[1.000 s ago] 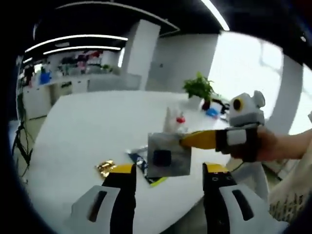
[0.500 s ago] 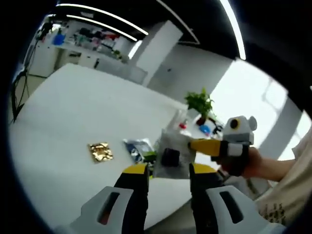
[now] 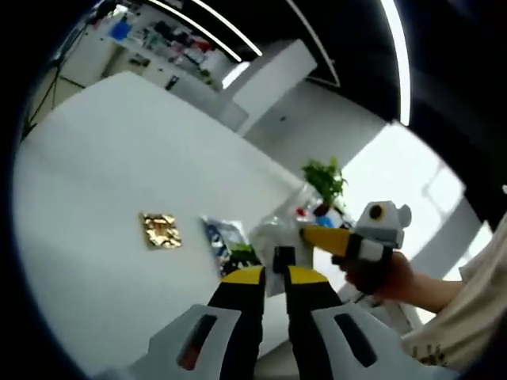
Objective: Arrange the skincare products in the storage area until every visible bottle or jar stands upright without overlapping.
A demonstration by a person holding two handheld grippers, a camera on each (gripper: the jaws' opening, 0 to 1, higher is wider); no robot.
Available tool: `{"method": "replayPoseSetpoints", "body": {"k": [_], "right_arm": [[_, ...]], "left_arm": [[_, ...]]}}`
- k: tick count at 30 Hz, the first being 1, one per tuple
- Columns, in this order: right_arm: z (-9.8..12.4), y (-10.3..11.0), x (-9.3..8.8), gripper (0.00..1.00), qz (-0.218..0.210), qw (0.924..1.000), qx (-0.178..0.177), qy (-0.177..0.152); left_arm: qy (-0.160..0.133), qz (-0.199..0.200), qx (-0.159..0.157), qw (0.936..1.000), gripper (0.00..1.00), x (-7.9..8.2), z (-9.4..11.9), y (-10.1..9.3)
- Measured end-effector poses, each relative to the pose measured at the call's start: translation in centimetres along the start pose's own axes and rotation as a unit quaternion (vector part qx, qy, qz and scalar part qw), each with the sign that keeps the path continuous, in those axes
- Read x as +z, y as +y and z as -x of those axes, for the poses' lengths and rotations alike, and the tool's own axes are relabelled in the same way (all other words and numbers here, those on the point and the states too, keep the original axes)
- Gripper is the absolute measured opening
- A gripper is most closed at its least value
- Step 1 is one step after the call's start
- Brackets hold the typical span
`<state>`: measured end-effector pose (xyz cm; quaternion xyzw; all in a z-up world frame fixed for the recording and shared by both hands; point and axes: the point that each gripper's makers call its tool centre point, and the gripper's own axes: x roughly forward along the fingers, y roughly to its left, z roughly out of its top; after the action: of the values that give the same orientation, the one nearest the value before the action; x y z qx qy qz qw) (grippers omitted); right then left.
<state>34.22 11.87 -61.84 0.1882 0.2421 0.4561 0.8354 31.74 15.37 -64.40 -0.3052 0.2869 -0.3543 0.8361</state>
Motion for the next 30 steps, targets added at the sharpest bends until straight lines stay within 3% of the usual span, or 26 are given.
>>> {"method": "replayPoseSetpoints", "body": {"k": [10,15,17,20,30], "right_arm": [[-1.6,-2.3,-2.0,0.01,0.07,0.9947,-0.053,0.055],[-2.2,-4.0,-3.2,0.01,0.144,0.9824,-0.083,0.085],[-2.5,-4.7,-3.7,0.01,0.193,0.9721,-0.088,0.1],[-2.8,-5.8,-4.8,0.01,0.228,0.9609,-0.098,0.124],[-4.1,-8.8,-7.1,0.01,0.254,0.9433,-0.129,0.171]], "left_arm": [[0.039,0.031,0.043,0.9978,0.0,-1.6,-1.1,2.6],[0.047,0.053,0.061,0.9956,0.0,-2.0,-1.8,3.9],[0.055,0.058,0.073,0.9941,0.0,-2.3,-2.3,4.5],[0.068,0.063,0.087,0.9919,0.0,-3.0,-2.9,5.3],[0.096,0.066,0.115,0.9865,0.0,-4.3,-4.5,8.0]]}}
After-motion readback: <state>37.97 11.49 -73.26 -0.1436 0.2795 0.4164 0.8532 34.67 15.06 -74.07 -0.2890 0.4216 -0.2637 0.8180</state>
